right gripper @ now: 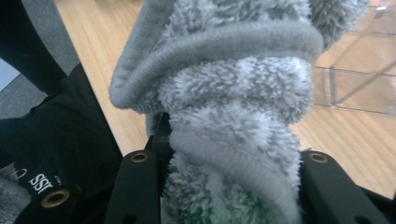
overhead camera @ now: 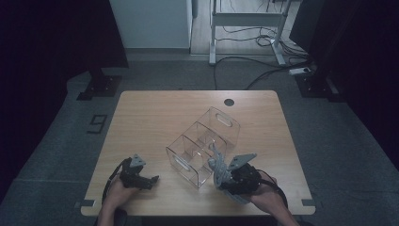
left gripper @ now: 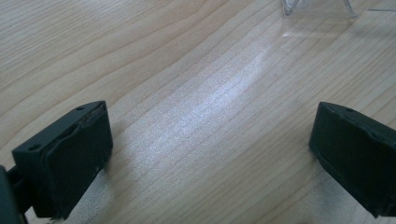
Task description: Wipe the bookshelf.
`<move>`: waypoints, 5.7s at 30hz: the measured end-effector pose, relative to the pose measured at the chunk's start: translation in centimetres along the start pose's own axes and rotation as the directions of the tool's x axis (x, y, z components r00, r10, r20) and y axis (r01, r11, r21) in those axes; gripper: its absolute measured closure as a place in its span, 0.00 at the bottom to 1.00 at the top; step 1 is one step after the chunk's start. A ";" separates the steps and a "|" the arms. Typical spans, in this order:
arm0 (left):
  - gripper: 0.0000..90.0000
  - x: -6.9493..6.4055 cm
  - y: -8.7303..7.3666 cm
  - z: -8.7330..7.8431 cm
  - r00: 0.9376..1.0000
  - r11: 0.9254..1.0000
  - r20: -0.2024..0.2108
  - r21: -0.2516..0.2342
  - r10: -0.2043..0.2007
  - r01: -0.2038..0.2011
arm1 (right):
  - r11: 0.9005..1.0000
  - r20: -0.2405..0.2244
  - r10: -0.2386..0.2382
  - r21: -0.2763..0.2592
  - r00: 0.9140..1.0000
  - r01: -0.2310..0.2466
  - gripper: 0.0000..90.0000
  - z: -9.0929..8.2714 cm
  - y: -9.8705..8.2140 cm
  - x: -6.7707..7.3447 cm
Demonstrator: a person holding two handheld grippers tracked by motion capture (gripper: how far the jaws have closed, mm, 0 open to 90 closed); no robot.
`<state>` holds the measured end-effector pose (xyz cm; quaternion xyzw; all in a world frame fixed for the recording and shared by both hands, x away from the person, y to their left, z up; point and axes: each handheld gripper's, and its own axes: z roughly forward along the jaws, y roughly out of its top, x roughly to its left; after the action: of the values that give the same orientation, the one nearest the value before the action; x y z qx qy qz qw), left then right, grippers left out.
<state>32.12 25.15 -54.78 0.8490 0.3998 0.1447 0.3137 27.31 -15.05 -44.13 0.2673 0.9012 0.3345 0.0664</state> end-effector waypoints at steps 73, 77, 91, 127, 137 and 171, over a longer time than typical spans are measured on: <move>0.00 0.1 0.1 0.2 1.000 1.000 -0.007 -0.008 -0.008 0.008 | 0.927 0.311 0.365 -0.035 0.878 -0.373 0.23 0.2 -10.7 -14.7; 0.00 0.1 0.3 0.0 1.000 1.000 -0.002 0.019 -0.007 0.007 | 0.933 0.301 0.358 -0.086 0.884 -0.348 0.16 -0.9 -10.2 -14.5; 0.00 -1.0 2.1 -1.9 1.000 0.996 -0.010 -0.093 0.004 -0.005 | 0.948 0.203 0.301 -0.169 0.932 -0.270 0.13 -3.1 -6.9 -13.3; 0.00 -3.6 5.4 -1.7 0.998 0.979 0.053 -0.200 0.035 -0.024 | 0.971 0.092 0.181 -0.173 0.979 -0.164 0.15 2.3 1.1 -15.5; 0.00 -4.1 6.0 -0.7 0.998 0.983 0.057 -0.184 0.039 -0.027 | 0.973 0.012 0.136 -0.189 0.991 -0.132 0.18 3.0 1.4 -15.8; 0.00 -2.7 6.0 0.3 0.997 0.978 0.020 -0.194 -0.071 0.073 | 0.991 0.020 0.102 -0.089 0.995 -0.100 0.20 2.4 0.6 -12.5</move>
<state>34.08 20.09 -51.07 0.8001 0.4123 0.1662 0.4028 38.93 -19.87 -46.33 0.3137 0.8701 0.3733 0.0721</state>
